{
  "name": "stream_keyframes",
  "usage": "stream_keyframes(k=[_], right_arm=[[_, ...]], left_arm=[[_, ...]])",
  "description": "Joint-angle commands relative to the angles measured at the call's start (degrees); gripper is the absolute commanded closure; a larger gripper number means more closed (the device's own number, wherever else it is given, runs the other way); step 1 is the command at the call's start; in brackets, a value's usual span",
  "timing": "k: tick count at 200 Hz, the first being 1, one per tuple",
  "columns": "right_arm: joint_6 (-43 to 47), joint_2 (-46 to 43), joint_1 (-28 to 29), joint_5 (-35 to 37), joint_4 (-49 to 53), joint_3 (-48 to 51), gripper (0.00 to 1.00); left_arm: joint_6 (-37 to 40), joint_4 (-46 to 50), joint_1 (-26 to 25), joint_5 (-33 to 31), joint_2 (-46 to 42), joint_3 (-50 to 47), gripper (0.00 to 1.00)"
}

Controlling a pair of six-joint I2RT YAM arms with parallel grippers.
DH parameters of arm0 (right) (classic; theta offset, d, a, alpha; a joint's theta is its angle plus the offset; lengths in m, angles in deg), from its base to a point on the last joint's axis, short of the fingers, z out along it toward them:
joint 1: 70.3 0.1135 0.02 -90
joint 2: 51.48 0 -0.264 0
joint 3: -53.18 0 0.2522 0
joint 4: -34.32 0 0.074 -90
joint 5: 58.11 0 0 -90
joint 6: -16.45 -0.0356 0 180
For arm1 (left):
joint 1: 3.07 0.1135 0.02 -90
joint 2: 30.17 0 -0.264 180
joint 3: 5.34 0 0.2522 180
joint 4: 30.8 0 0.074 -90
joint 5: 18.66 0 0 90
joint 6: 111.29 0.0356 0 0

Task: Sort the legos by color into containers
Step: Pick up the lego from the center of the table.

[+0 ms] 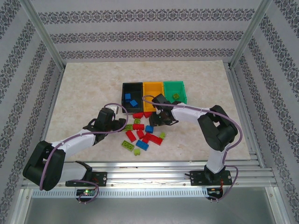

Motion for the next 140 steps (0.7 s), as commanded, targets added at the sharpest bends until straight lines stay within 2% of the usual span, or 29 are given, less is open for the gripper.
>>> stream_keyframes(k=[1, 22, 35, 100, 140], right_arm=[[-0.18, 1.84, 1.20, 2.08, 1.84, -1.38, 0.45], [0.23, 1.84, 1.19, 3.16, 2.05, -0.71, 0.60], [0.24, 0.80, 1.31, 3.29, 1.79, 0.20, 0.65], [0.97, -9.25, 1.29, 2.42, 2.55, -0.99, 0.67], [2.39, -5.93, -1.89, 1.49, 3.01, -11.50, 0.64]], left_arm=[[-0.50, -1.59, 0.61, 0.20, 0.18, 1.64, 0.29], [-0.51, -1.68, 0.61, 0.28, 0.25, 1.66, 0.29], [-0.46, -1.59, 0.59, 0.35, 0.34, 1.68, 0.29], [-0.56, -1.78, 0.59, 0.69, 0.89, 1.81, 0.29], [-0.56, -1.69, 0.58, 0.65, 0.90, 1.87, 0.29]])
